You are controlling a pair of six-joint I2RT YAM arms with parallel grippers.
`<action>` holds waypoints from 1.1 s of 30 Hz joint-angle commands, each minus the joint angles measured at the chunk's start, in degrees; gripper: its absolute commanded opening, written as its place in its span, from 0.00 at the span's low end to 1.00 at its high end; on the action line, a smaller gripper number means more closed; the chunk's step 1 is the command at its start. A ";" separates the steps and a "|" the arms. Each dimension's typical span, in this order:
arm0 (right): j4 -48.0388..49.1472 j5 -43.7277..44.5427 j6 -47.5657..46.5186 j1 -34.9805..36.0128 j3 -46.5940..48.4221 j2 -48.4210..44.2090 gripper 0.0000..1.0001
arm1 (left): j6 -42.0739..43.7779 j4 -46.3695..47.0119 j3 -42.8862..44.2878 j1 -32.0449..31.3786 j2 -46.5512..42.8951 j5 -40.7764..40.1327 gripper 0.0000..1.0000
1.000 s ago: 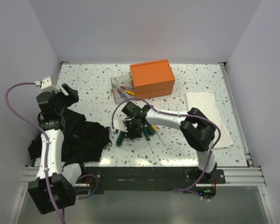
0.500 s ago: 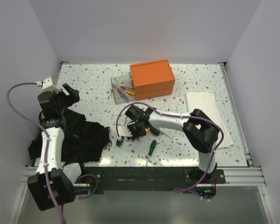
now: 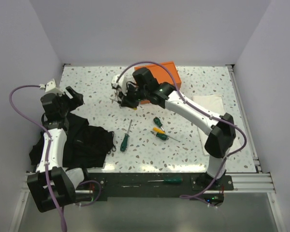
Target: Sort the tools into containers
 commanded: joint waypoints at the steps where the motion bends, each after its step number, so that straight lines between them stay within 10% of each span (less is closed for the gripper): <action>1: 7.36 12.16 17.27 -0.90 9.08 11.13 0.00 | -0.82 2.50 2.05 0.36 -0.21 1.00 0.79; 14: 9.30 29.76 12.53 -3.01 30.53 30.23 0.00 | 0.77 0.30 2.49 0.45 -1.53 -0.49 0.79; 27: 11.06 34.41 10.43 -3.19 26.85 31.63 0.00 | -1.25 2.58 1.18 0.36 0.57 0.82 0.79; 33: 9.66 29.00 9.45 -3.36 24.92 27.87 0.50 | -1.26 2.23 2.31 0.36 0.66 1.35 0.79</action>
